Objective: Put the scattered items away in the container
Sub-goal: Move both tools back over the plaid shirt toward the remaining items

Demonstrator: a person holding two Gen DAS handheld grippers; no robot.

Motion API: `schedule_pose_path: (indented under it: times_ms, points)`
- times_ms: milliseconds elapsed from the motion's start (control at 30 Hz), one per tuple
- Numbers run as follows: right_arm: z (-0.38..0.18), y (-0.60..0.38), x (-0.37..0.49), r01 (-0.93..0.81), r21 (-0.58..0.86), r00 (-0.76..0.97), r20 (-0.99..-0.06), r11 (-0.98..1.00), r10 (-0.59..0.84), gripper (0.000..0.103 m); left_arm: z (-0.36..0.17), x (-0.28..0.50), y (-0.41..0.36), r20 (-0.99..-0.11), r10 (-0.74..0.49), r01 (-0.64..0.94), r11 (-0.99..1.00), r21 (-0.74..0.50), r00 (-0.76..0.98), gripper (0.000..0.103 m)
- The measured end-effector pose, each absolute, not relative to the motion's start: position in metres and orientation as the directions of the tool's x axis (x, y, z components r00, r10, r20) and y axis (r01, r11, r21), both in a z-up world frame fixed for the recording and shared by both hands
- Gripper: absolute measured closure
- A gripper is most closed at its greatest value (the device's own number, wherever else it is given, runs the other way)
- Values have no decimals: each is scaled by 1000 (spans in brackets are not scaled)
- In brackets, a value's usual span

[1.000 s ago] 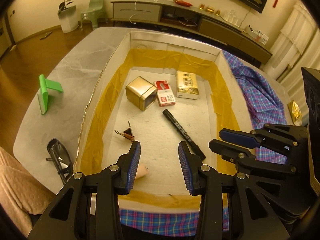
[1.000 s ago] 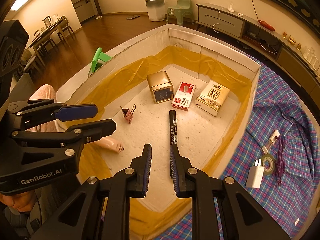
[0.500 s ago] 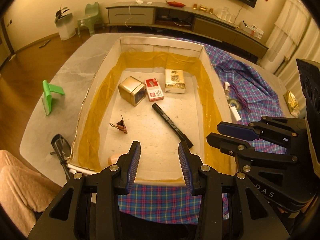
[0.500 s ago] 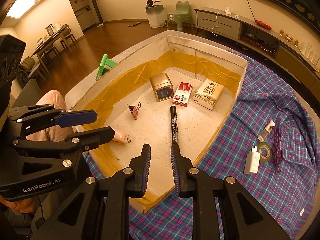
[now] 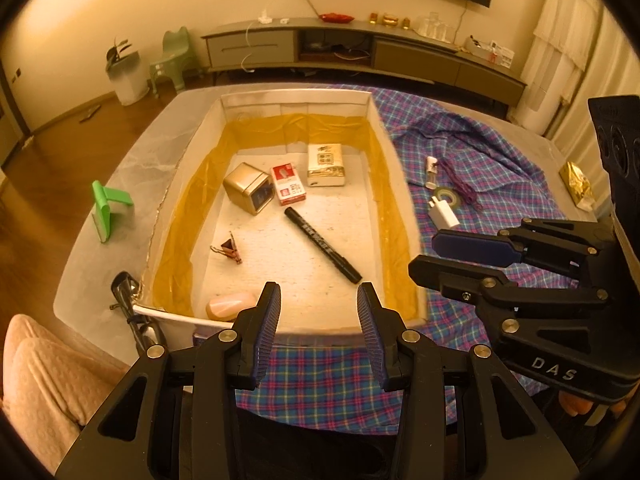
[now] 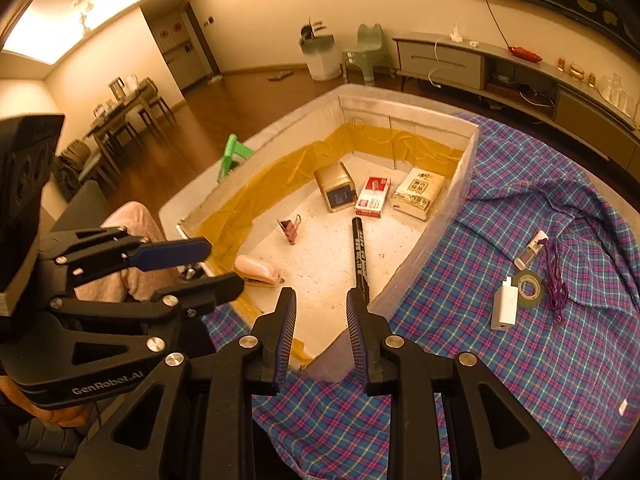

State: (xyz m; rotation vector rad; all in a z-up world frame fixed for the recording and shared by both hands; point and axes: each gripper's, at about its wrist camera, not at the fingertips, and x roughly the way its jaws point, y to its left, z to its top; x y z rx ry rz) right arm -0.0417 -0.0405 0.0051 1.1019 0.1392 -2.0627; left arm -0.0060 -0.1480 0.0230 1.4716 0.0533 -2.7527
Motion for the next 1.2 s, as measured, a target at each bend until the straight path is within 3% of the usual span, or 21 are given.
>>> schedule_pose_path:
  times_ms: [133,467,667,967,1200]
  points:
    - [7,-26,-34,680,276,-330,-713,-680,-619,68,23,3,-137,-818,4,24,-999,-22,-575,58]
    - [5,20,-28,656,404,-330,-606,-637,-724,67,35,31,-103,-737,28,-45,-999,3,-676,57]
    - [-2,58,-36,596,456,-369,-575,-661,-730,59,27,33,-80,-739,86,-108,-994,-19,-668,56]
    - [-39,113,-68,437,493,-429,-620,-752,-656,56,6,16,-48,-774,159,-165,-984,-71,-613,56]
    - [-68,136,-105,337,420,-461,-707,-843,-536,52,-12,-17,-26,-799,202,-182,-976,-118,-566,54]
